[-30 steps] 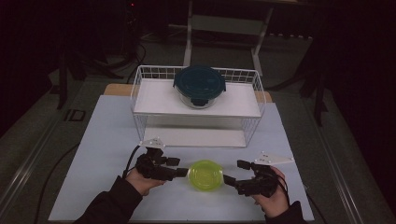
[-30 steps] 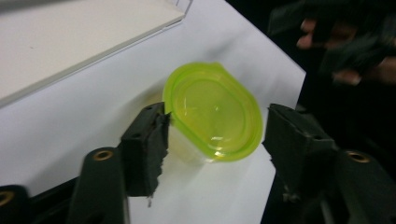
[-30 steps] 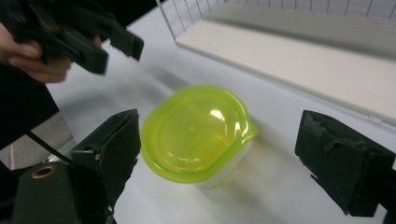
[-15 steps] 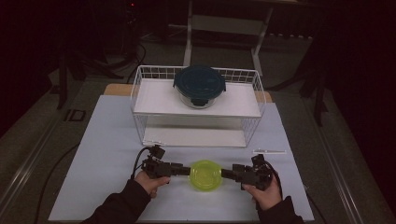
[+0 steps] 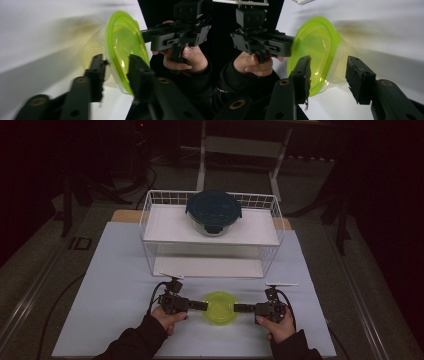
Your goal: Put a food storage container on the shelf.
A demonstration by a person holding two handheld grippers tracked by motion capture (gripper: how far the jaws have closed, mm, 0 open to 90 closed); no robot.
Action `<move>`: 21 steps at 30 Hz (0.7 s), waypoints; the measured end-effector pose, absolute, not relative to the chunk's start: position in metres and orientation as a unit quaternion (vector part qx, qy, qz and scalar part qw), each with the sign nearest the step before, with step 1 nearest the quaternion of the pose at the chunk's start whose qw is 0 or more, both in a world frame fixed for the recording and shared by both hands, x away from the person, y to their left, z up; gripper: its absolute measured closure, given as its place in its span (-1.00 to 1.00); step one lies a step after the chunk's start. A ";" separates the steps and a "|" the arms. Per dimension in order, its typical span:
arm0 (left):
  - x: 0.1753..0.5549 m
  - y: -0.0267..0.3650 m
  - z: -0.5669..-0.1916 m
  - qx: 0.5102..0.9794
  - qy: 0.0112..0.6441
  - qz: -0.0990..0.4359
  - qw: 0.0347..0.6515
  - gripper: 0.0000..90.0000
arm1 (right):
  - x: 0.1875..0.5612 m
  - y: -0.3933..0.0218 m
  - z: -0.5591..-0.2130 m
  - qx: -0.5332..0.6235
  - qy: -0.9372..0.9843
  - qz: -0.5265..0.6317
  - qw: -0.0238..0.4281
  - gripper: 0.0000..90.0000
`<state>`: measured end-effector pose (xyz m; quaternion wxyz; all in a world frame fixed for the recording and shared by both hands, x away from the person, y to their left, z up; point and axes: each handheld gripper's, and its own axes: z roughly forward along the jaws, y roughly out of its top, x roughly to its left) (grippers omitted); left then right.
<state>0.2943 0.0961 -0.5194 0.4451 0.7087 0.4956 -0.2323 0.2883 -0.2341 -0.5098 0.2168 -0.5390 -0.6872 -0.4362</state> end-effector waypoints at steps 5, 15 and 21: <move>0.291 0.095 -0.520 0.710 0.485 -0.245 0.448 0.64 | 0.287 -0.231 -0.513 -0.536 -0.693 -0.426 0.224 0.59; 0.287 0.099 -0.512 0.716 0.477 -0.250 0.444 0.80 | 0.281 -0.229 -0.504 -0.521 -0.700 -0.435 0.222 0.81; 0.284 0.102 -0.507 0.711 0.473 -0.256 0.452 0.80 | 0.278 -0.226 -0.496 -0.509 -0.715 -0.436 0.199 0.82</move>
